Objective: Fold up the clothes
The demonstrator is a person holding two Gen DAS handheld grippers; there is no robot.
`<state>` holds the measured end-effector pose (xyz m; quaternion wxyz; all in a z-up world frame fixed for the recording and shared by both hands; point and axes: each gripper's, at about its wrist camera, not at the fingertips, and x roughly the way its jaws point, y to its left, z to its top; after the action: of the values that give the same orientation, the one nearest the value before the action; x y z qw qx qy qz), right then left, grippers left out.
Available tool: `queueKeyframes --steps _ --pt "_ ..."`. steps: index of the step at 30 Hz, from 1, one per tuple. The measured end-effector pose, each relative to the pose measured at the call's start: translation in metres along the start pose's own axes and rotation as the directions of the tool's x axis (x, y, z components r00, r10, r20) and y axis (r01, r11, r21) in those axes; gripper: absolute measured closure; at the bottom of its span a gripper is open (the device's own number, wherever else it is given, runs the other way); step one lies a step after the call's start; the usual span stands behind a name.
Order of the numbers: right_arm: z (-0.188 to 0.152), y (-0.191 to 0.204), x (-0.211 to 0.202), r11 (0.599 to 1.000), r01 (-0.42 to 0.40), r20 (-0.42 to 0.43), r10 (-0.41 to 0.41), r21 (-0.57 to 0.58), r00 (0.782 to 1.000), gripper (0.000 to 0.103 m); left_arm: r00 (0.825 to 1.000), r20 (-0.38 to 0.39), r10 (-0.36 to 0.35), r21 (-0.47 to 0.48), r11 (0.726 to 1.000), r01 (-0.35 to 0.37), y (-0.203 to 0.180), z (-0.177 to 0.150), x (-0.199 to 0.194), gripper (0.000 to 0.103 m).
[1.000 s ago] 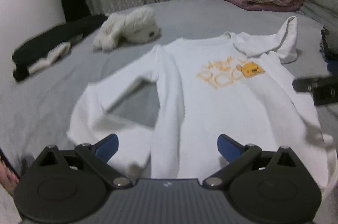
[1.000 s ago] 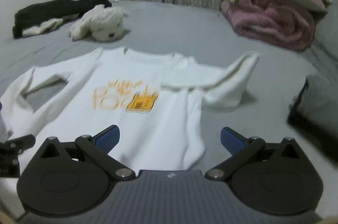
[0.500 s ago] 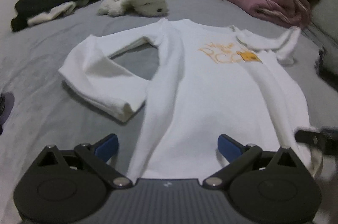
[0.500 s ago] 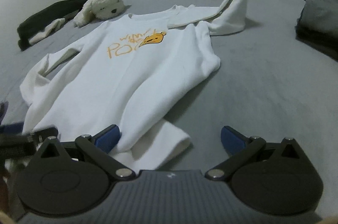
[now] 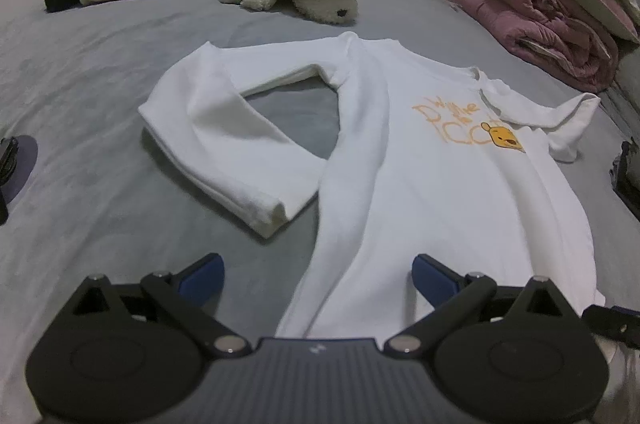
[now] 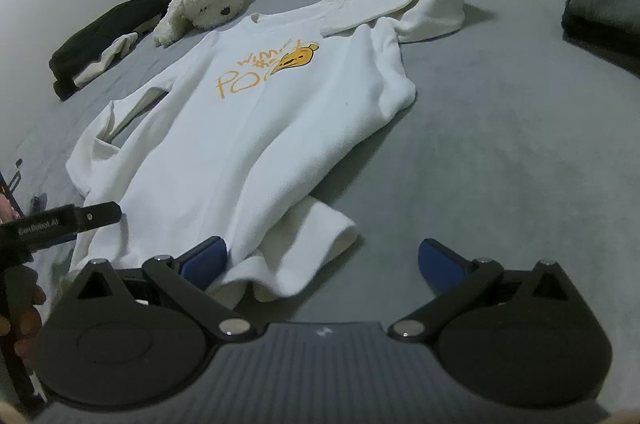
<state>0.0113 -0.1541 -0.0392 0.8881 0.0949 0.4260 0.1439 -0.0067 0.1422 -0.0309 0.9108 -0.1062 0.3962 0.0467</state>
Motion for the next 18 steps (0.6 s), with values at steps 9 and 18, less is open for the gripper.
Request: queueKeyframes --steps 9,18 --pt "0.006 -0.001 0.003 0.999 -0.002 -0.005 0.002 0.039 1.0 0.0 1.0 -0.008 0.014 0.045 0.999 -0.014 -0.007 0.001 0.004 0.002" --pt "0.011 -0.011 -0.006 0.968 -0.1 0.004 0.102 0.228 0.995 0.0 1.0 -0.014 0.009 0.022 1.0 -0.009 -0.007 0.006 0.005 0.008"
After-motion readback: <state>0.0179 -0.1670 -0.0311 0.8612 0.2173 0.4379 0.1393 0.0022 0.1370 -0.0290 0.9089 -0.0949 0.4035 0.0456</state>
